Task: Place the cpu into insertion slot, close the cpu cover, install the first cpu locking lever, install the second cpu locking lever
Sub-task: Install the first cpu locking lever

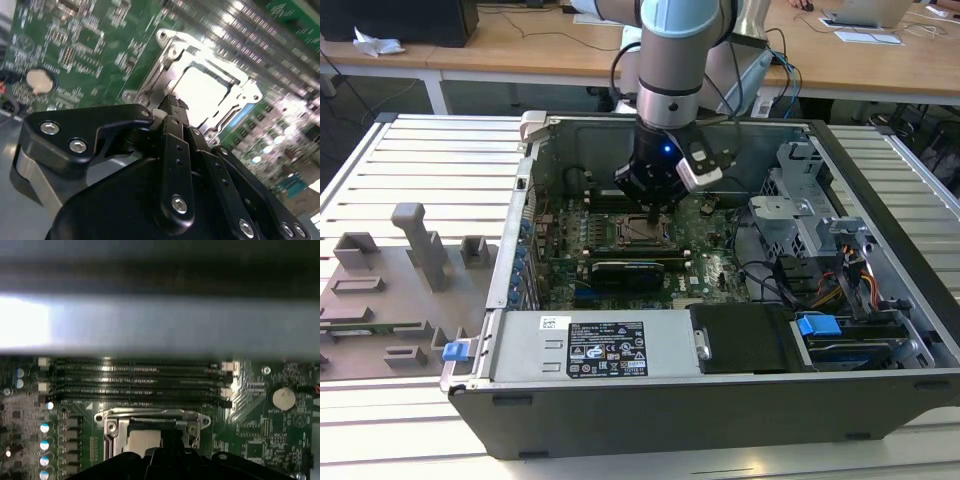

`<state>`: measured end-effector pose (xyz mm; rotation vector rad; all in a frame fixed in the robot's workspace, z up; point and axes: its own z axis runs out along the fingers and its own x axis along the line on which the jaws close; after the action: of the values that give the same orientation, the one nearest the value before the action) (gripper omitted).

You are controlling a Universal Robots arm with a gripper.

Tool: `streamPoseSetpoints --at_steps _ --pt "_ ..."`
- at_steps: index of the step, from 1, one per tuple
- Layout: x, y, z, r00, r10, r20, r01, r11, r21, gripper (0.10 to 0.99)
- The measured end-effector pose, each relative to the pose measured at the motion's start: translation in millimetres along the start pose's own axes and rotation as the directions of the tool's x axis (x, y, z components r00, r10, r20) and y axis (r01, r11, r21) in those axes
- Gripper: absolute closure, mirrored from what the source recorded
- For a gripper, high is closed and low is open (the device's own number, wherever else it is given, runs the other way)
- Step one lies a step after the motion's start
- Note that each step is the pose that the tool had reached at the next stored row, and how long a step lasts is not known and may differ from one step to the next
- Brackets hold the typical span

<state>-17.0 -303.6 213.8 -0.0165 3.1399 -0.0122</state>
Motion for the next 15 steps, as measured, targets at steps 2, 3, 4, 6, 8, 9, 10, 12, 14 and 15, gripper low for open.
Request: streamPoseSetpoints --at_steps 2,3,4,6,8,9,10,12,14,15 --pt "0.5 -6.9 0.0 1.0 0.0 -0.0001 0.0 1.0 0.0 0.98" --pt "0.6 -11.5 0.1 1.0 0.0 0.0001 0.0 1.0 0.0 0.98" --pt "0.7 -14.8 0.1 1.0 0.0 0.0 0.0 1.0 0.0 0.98" --pt "0.9 -21.2 0.2 1.0 0.0 0.0 0.0 1.0 0.0 0.98" --pt "0.9 -27.2 0.3 1.0 0.0 -0.0001 0.0 1.0 0.0 0.98" --pt "0.9 -28.3 0.3 1.0 0.0 -0.0001 0.0 1.0 0.0 0.98" --pt "1.0 -28.7 0.1 1.0 0.0 0.0 0.0 1.0 0.0 0.98" --pt "1.0 -28.7 -1.8 1.0 0.0 0.0 0.0 1.0 0.0 0.98" --pt "0.9 -28.8 -5.8 1.0 0.0 -0.0001 0.0 1.0 0.0 0.98" --pt "0.9 -28.8 -8.6 1.0 0.0 0.0 0.0 1.0 0.0 0.98"
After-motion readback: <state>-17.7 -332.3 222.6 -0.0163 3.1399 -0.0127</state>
